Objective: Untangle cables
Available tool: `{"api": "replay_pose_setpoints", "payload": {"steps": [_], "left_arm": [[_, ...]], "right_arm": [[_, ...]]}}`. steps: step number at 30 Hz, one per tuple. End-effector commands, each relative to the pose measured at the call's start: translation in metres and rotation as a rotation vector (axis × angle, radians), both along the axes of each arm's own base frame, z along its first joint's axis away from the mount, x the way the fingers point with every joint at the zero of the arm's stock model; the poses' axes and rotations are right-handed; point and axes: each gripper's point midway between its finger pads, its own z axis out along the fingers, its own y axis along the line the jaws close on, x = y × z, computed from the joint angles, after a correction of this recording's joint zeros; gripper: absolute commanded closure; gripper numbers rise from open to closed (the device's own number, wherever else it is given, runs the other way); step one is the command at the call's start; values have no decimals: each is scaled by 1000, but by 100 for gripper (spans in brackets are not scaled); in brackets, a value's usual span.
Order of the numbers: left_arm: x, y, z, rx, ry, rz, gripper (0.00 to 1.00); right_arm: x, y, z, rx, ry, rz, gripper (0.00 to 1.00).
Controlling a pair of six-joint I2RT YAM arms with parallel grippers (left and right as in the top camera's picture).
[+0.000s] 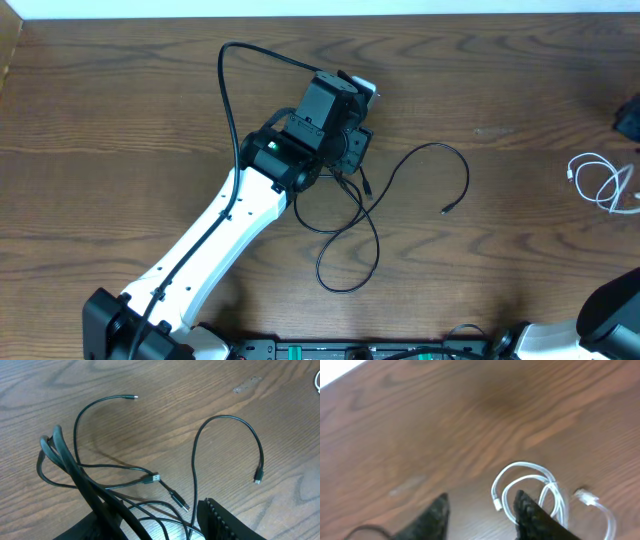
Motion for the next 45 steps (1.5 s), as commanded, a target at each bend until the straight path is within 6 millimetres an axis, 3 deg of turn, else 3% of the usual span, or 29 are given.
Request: {"api": "replay_pose_setpoints", "payload": {"steps": [1, 6, 13, 16, 20, 22, 24, 27, 28, 31, 34, 37, 38, 41, 45], "left_arm": [[-2, -1, 1, 5, -6, -18, 48], [-2, -1, 1, 5, -6, -18, 48], [-2, -1, 1, 5, -6, -18, 48], [-2, -1, 1, 5, -6, -18, 48], [-2, -1, 1, 5, -6, -18, 48], [-2, -1, 1, 5, -6, -18, 48], [-2, -1, 1, 5, -6, -18, 48], [-2, -1, 1, 5, -6, -18, 48], [-2, -1, 1, 5, -6, -18, 48], [-1, -1, 1, 3, -9, -18, 48], [0, -2, 3, -3, -18, -18, 48], [3, 2, 2, 16, -26, -1, 34], [8, 16, 0, 80, -47, 56, 27], [7, 43, -10, 207, -37, 133, 19], [-11, 63, -25, 282, 54, 180, 16]], "right_arm": [[-2, 15, -20, 60, 30, 67, 66], [-24, 16, -62, 78, 148, 33, 85], [-67, -5, -101, 0, 322, -136, 85], [-100, -26, -115, -17, 398, -326, 85], [-137, -54, -121, -19, 438, -551, 85], [-142, -63, -121, 34, 397, -627, 86], [-123, -59, -120, 132, 297, -572, 85], [-79, -38, -108, 282, 112, -366, 77], [-55, -22, -96, 341, 10, -233, 74], [-17, 22, -68, 427, -151, 36, 66], [-1, 71, -62, 450, -158, 222, 56], [6, 118, -66, 426, -120, 384, 47], [8, 141, -68, 420, -94, 447, 42], [8, 172, -77, 377, -27, 514, 37], [4, 217, -89, 307, 65, 605, 33]]}}
